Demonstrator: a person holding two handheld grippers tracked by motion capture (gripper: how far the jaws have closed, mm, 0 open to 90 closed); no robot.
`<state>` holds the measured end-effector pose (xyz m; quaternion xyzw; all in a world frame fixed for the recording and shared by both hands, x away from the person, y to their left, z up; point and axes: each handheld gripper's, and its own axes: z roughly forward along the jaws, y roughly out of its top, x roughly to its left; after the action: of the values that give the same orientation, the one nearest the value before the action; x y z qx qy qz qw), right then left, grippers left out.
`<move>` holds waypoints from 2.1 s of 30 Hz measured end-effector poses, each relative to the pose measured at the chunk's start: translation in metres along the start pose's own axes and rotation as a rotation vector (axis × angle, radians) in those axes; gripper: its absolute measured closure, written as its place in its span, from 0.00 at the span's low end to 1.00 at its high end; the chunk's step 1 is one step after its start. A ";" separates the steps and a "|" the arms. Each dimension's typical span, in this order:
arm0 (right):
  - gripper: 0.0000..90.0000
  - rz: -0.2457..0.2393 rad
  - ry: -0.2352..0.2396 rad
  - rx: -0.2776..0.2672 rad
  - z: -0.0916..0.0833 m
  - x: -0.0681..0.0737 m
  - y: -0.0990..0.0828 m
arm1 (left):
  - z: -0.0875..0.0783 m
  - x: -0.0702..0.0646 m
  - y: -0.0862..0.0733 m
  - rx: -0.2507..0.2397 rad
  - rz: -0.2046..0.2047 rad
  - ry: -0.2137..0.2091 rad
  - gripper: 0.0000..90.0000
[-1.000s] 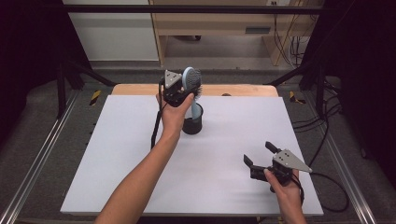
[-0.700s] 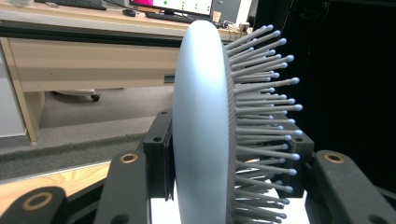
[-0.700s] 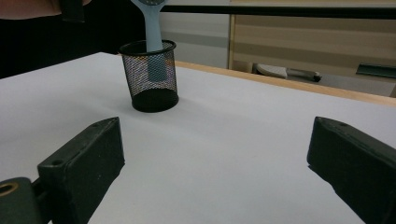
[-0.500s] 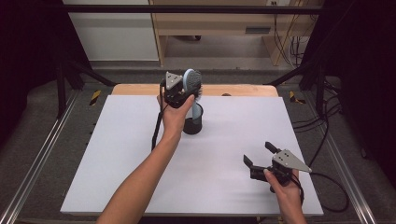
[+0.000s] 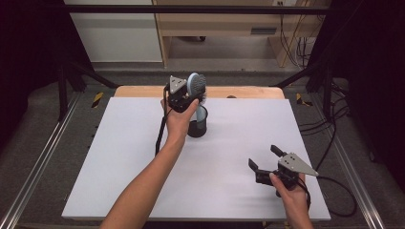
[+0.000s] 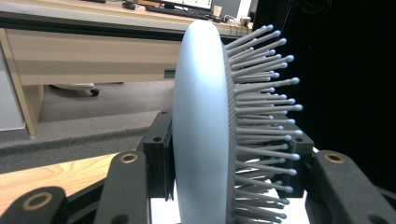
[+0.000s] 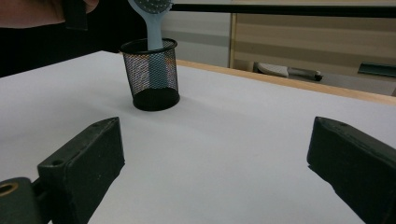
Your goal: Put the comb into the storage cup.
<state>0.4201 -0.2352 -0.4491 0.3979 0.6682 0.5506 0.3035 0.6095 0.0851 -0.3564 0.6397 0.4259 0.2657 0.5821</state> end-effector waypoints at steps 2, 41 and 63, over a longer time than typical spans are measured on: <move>0.05 0.001 0.001 0.001 0.000 0.000 0.000 | 0.000 0.001 -0.001 0.000 -0.006 0.002 0.55; 0.04 -0.004 0.010 0.007 0.002 0.002 -0.001 | 0.000 0.010 -0.021 0.014 -0.045 0.004 0.55; 0.04 -0.011 0.010 0.008 0.003 0.002 -0.002 | -0.006 0.029 -0.023 0.013 -0.103 0.005 0.53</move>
<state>0.4207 -0.2320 -0.4510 0.3928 0.6740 0.5481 0.3016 0.6136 0.1122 -0.3823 0.6200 0.4616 0.2341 0.5896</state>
